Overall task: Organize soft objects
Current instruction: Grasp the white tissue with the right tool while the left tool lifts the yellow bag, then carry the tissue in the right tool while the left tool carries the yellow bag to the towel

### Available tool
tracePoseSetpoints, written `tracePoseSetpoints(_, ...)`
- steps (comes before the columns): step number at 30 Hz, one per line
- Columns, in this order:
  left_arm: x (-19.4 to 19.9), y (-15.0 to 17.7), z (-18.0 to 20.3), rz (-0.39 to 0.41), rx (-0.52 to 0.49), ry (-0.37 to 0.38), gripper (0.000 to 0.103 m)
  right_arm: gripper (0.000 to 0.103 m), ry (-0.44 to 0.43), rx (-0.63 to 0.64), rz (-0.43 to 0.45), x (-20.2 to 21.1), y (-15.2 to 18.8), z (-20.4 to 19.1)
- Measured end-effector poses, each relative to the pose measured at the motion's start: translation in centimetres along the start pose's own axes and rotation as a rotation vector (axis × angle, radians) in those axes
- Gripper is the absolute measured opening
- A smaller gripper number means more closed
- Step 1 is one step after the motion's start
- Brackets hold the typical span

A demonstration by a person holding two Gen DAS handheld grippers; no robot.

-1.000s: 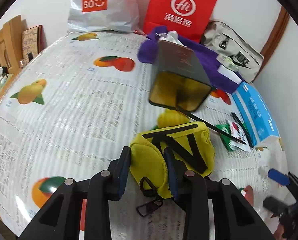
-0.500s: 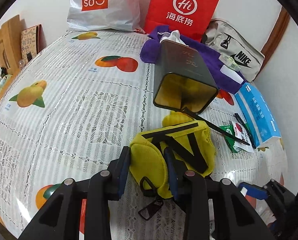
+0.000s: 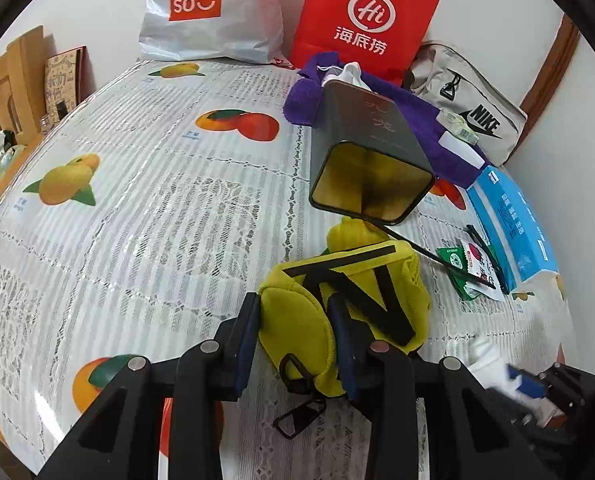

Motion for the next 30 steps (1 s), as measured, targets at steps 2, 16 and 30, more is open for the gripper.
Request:
tracePoseSetpoints(2, 0.1, 0.2, 0.0, -0.001, -0.003, 0.004, 0.032, 0.025, 0.039, -0.053, -0.010, 0.9, 1.5, 2.2)
tracePoseSetpoints(16, 3.5, 0.1, 1.7, 0.007, -0.004, 0.075, 0.030, 0.025, 0.111, -0.227, -0.002, 3.1, 3.6, 8.4)
tracePoseSetpoints(30, 5.1, -2.6, 4.6, 0.012, -0.014, 0.109, 0.030, 0.025, 0.064, -0.222, 0.075, 6.0, -0.2, 9.3)
Point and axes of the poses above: each gripper's, at about its wrist camera, not at the fingertips, and x roughly against the way its jaws point, z to its right, y to its underside, the point moved 6 cm from there along -x, roughly the way its jaws point, and after that the axes turned 10 degrees about x, right-handed, at the moved point
